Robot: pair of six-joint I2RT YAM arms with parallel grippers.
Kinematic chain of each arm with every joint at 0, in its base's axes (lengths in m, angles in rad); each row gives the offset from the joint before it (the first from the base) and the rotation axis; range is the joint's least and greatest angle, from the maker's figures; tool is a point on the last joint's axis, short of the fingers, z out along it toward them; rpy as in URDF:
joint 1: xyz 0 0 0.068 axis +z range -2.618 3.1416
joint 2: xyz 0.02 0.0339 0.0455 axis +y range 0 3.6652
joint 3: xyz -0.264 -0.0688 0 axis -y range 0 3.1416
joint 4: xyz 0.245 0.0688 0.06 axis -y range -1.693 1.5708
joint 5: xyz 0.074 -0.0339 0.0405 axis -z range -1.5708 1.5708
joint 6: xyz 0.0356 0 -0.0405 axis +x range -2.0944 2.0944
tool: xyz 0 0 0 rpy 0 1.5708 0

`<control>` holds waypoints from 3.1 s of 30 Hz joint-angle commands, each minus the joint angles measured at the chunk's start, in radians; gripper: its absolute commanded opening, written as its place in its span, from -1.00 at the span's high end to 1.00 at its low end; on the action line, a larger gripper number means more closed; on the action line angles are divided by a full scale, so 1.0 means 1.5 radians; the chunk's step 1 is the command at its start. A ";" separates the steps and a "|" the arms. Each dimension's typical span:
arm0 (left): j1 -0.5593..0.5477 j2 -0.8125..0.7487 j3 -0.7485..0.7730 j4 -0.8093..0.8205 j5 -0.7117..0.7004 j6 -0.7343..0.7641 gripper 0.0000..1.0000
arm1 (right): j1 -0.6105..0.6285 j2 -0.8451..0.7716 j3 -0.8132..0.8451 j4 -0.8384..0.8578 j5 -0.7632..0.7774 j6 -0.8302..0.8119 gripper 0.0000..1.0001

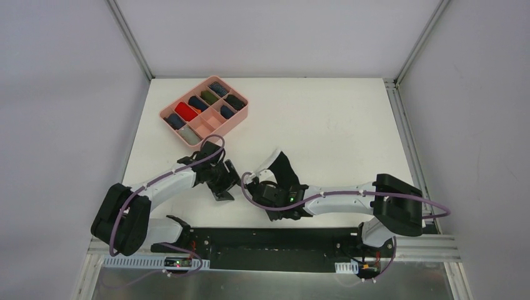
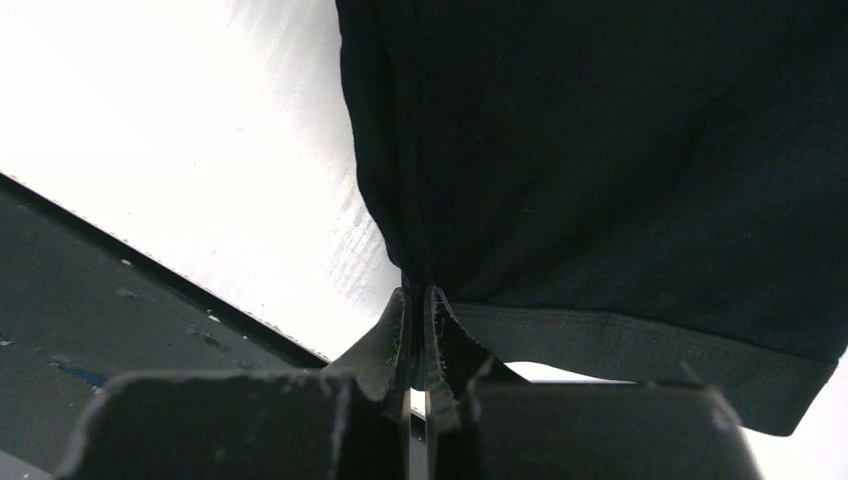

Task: Roll the underwear
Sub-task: Fold the underwear at the center of the board.

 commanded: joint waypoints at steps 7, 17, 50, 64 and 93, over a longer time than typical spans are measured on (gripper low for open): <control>-0.051 0.107 0.052 0.143 -0.061 0.024 0.04 | 0.006 -0.027 0.000 0.020 -0.016 -0.010 1.00; -0.057 0.224 0.093 0.157 -0.056 0.052 0.66 | 0.006 -0.042 -0.014 0.020 -0.005 -0.005 1.00; -0.057 -0.038 0.170 -0.154 -0.135 0.007 1.00 | 0.013 -0.155 -0.028 0.052 -0.074 0.003 1.00; -0.062 0.150 0.346 -0.154 -0.134 0.054 1.00 | -0.132 -0.257 -0.148 0.140 -0.179 0.075 1.00; -0.102 0.440 0.565 -0.154 -0.126 0.117 1.00 | -0.270 -0.225 -0.283 0.227 -0.244 0.160 1.00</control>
